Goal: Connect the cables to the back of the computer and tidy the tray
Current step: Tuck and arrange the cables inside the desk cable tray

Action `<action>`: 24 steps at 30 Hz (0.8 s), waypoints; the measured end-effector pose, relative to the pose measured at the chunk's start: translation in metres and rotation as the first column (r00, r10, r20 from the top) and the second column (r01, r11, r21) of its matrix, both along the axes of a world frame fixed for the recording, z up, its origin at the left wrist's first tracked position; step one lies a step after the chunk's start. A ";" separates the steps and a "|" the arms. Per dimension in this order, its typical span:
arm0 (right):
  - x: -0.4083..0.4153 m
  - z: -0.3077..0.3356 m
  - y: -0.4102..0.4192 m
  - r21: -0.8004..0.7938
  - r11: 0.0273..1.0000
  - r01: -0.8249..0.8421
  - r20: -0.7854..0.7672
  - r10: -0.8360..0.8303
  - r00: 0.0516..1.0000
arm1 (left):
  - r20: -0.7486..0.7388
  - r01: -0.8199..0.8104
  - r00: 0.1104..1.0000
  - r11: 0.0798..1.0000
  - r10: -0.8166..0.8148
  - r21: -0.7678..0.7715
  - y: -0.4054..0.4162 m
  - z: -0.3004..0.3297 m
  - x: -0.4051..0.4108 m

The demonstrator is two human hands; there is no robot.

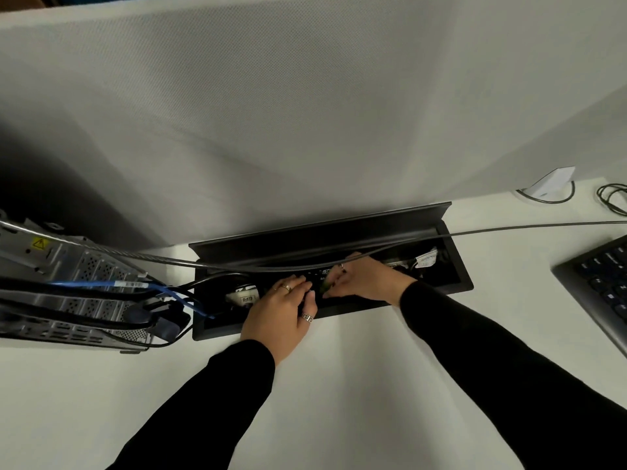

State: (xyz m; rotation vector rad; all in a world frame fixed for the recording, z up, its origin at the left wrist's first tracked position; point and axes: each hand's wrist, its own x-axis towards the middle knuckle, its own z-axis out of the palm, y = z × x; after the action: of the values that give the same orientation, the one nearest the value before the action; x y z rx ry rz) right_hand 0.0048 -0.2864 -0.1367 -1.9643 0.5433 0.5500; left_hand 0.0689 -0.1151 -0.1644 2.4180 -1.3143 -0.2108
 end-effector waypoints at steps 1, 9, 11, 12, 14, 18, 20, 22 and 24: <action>0.002 -0.002 0.001 -0.025 0.999 -0.023 -0.031 0.022 0.999 | 0.011 0.009 1.000 1.000 -0.009 0.005 0.000 0.000 0.000; 0.017 -0.025 -0.005 -0.151 0.978 -0.146 -0.233 0.109 0.966 | 0.055 0.031 0.998 0.997 -0.034 0.064 -0.003 0.007 0.002; 0.018 -0.031 -0.005 -0.201 0.963 -0.181 -0.262 0.126 0.957 | 0.008 0.047 0.999 0.982 -0.049 0.185 -0.006 0.007 0.003; 0.019 -0.032 -0.004 -0.221 0.956 -0.195 -0.262 0.135 0.956 | -0.004 0.058 0.998 0.975 -0.058 0.215 -0.006 0.008 0.004; 0.020 -0.031 -0.003 -0.229 0.952 -0.204 -0.246 0.146 0.958 | -0.037 0.069 0.997 0.971 -0.062 0.230 -0.007 0.010 0.006; 0.018 -0.029 -0.002 -0.167 0.969 -0.183 -0.108 0.167 0.980 | -0.038 0.060 0.998 0.980 -0.054 0.190 -0.005 0.007 0.005; 0.016 -0.028 -0.001 -0.126 0.981 -0.148 -0.017 0.147 0.989 | -0.051 0.057 0.997 0.985 -0.049 0.162 -0.004 0.005 0.005; 0.013 -0.026 -0.002 -0.075 0.989 -0.127 0.013 0.129 0.992 | -0.113 0.069 0.992 0.995 -0.061 0.069 -0.004 0.002 0.005; 0.012 -0.024 -0.003 -0.055 0.989 -0.135 0.009 0.136 0.991 | -0.123 0.062 0.991 0.997 -0.057 0.036 -0.004 -0.002 0.006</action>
State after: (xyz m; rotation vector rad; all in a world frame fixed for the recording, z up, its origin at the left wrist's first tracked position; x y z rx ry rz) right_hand 0.0169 -0.2892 -0.1603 -2.0662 0.4224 0.6120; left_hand 0.0749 -0.1193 -0.1660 2.3593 -1.3401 -0.3974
